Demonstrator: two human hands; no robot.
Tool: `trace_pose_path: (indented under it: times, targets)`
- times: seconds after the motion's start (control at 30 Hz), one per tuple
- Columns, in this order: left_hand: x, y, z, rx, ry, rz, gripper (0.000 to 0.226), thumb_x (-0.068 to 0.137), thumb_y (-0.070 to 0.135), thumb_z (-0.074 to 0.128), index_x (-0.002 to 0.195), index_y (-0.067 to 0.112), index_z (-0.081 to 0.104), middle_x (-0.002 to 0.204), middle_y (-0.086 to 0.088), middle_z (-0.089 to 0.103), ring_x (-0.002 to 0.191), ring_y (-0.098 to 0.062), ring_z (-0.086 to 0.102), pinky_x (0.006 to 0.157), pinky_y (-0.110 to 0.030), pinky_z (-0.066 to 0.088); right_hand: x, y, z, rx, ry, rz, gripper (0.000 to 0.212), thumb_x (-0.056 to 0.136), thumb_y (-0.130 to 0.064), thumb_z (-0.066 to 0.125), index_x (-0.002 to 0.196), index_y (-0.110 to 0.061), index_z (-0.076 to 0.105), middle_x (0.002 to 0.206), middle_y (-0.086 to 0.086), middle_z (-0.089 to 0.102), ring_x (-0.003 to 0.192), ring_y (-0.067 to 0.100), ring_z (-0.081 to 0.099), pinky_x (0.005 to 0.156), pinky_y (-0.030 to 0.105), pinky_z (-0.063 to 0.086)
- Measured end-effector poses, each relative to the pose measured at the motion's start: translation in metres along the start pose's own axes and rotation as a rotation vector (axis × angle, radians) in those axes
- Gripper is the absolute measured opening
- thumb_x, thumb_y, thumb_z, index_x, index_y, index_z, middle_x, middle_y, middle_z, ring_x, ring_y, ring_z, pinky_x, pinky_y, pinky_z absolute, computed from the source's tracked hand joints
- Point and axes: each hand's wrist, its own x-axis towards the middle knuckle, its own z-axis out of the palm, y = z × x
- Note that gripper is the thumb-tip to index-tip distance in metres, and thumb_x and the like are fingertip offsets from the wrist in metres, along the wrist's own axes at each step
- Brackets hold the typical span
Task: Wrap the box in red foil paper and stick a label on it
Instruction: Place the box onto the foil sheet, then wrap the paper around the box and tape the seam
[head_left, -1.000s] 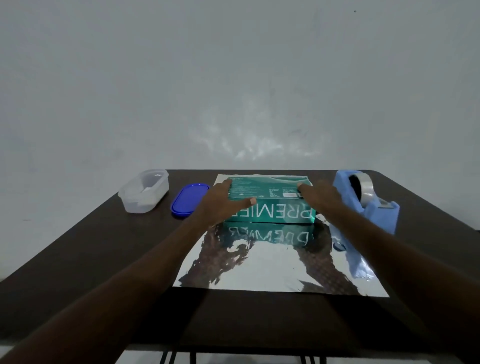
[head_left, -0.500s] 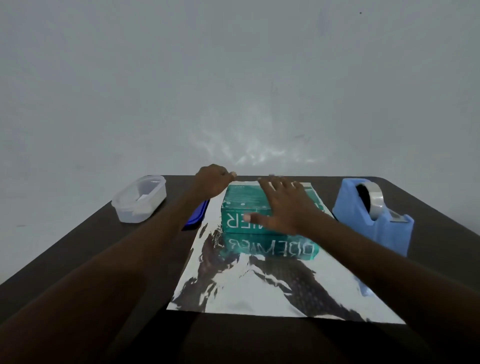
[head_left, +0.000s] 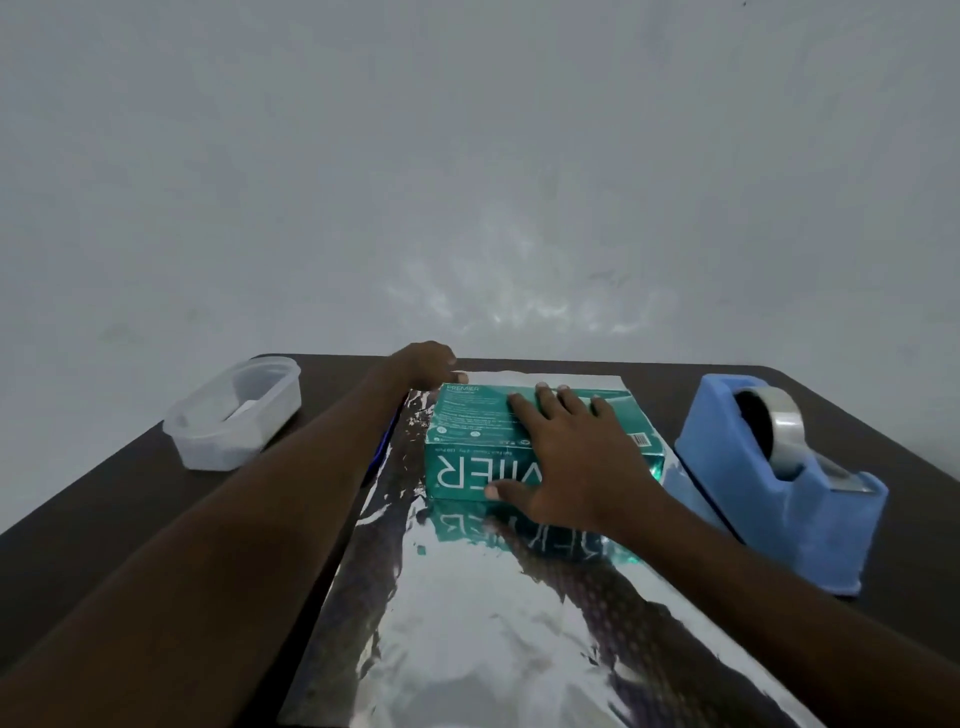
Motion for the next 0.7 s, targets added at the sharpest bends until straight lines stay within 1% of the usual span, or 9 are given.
trace_pose_path:
  times: [0.07, 0.13, 0.23, 0.27, 0.33, 0.43, 0.5, 0.6, 0.7]
  targets:
    - [0.006, -0.007, 0.005, 0.0, 0.006, -0.004, 0.055, 0.099, 0.036, 0.054, 0.143, 0.004, 0.045, 0.151, -0.012, 0.043, 0.138, -0.027, 0.04, 0.11, -0.034, 0.031, 0.0, 0.0, 0.001, 0.002, -0.002, 0.001, 0.107, 0.075, -0.088, 0.035, 0.156, -0.024, 0.006, 0.164, 0.013, 0.015, 0.15, 0.034, 0.015, 0.12, 0.058, 0.014]
    - [0.01, -0.012, 0.01, 0.012, 0.048, 0.021, 0.044, 0.096, 0.027, 0.06, 0.134, 0.006, 0.056, 0.141, -0.011, 0.053, 0.129, -0.027, 0.049, 0.105, -0.032, 0.037, 0.0, 0.0, 0.001, 0.004, 0.003, 0.004, 0.107, 0.075, -0.088, 0.035, 0.156, -0.024, 0.005, 0.164, 0.012, 0.014, 0.151, 0.034, 0.014, 0.12, 0.058, 0.014]
    - [0.015, -0.015, 0.012, -0.054, 0.154, 0.057, 0.03, 0.084, 0.014, 0.072, 0.113, 0.005, 0.072, 0.115, -0.01, 0.071, 0.101, -0.021, 0.066, 0.087, -0.027, 0.047, 0.0, -0.001, 0.002, -0.003, 0.023, 0.011, 0.107, 0.075, -0.089, 0.035, 0.156, -0.025, 0.006, 0.164, 0.012, 0.015, 0.151, 0.034, 0.015, 0.12, 0.057, 0.014]
    - [0.014, -0.014, 0.011, -0.111, 0.178, 0.071, 0.026, 0.08, 0.011, 0.075, 0.105, 0.005, 0.075, 0.106, -0.01, 0.074, 0.086, -0.012, 0.068, 0.08, -0.023, 0.048, 0.0, -0.001, 0.003, -0.003, 0.026, 0.013, 0.107, 0.074, -0.089, 0.035, 0.156, -0.025, 0.007, 0.164, 0.012, 0.016, 0.15, 0.034, 0.016, 0.12, 0.057, 0.014]
    - [0.011, -0.012, 0.003, -0.224, 0.226, 0.122, 0.018, 0.076, 0.009, 0.078, 0.094, 0.007, 0.078, 0.09, -0.008, 0.076, 0.064, 0.005, 0.06, 0.067, -0.015, 0.044, 0.0, -0.002, 0.004, 0.002, 0.026, 0.015, 0.108, 0.074, -0.09, 0.034, 0.156, -0.024, 0.008, 0.164, 0.013, 0.017, 0.15, 0.034, 0.017, 0.12, 0.057, 0.015]
    - [0.0, -0.001, -0.018, -0.338, 0.269, 0.169, 0.013, 0.075, 0.011, 0.08, 0.088, 0.016, 0.078, 0.072, 0.002, 0.069, 0.059, 0.008, 0.056, 0.062, -0.013, 0.039, 0.0, 0.0, 0.002, -0.007, 0.04, 0.013, 0.108, 0.073, -0.09, 0.032, 0.156, -0.023, 0.01, 0.163, 0.014, 0.02, 0.149, 0.034, 0.02, 0.119, 0.057, 0.017]
    - [-0.012, 0.006, -0.033, -0.393, 0.275, 0.212, 0.012, 0.075, 0.01, 0.08, 0.086, 0.013, 0.078, 0.066, 0.008, 0.066, 0.054, 0.011, 0.055, 0.061, -0.006, 0.04, 0.001, -0.001, 0.001, -0.009, 0.058, 0.011, 0.109, 0.072, -0.09, 0.031, 0.156, -0.023, 0.013, 0.162, 0.014, 0.023, 0.148, 0.035, 0.022, 0.118, 0.056, 0.019]
    - [-0.032, 0.012, -0.052, -0.414, 0.246, 0.258, 0.014, 0.071, 0.012, 0.084, 0.083, 0.012, 0.076, 0.071, 0.0, 0.069, 0.063, 0.0, 0.058, 0.07, -0.016, 0.045, 0.0, -0.002, 0.0, -0.014, 0.055, 0.014, 0.111, 0.072, -0.092, 0.028, 0.155, -0.02, 0.015, 0.16, 0.014, 0.026, 0.147, 0.034, 0.026, 0.117, 0.055, 0.023]
    - [-0.06, 0.019, -0.063, -0.47, 0.216, 0.324, 0.016, 0.072, 0.004, 0.083, 0.083, 0.011, 0.072, 0.07, -0.005, 0.068, 0.061, -0.005, 0.058, 0.067, -0.017, 0.046, -0.002, -0.003, -0.003, 0.003, 0.081, 0.03, 0.112, 0.072, -0.093, 0.02, 0.151, -0.014, 0.02, 0.155, 0.014, 0.035, 0.141, 0.032, 0.035, 0.112, 0.055, 0.031]
